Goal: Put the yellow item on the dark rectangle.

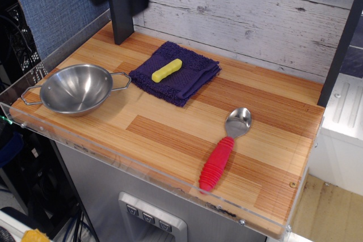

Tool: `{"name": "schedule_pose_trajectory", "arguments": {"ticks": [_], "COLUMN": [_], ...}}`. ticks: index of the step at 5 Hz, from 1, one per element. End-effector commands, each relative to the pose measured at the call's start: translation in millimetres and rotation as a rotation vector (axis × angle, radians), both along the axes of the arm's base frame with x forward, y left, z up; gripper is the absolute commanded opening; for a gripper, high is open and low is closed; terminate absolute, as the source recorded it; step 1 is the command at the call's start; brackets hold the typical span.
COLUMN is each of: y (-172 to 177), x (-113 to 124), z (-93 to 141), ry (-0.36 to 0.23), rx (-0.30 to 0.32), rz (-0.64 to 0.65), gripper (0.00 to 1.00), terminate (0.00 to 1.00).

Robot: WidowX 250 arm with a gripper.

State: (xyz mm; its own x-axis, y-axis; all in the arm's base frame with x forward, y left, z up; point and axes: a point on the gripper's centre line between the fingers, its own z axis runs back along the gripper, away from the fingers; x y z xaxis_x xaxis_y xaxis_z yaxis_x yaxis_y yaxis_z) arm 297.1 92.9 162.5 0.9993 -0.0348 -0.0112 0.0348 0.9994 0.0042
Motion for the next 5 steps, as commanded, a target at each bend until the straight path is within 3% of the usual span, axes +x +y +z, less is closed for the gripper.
{"name": "schedule_pose_trajectory", "arguments": {"ticks": [1, 4, 5], "y": [7.8, 6.4, 6.4], "x": [-35.0, -43.5, -43.5], "z": [29.5, 32.8, 32.8], "ry": [-0.041, -0.075, -0.075], "rx": [0.022, 0.063, 0.063], "rz": [0.023, 0.066, 0.066], "gripper": [1.0, 1.0, 1.0], "terminate": [0.0, 0.0, 1.0]}}
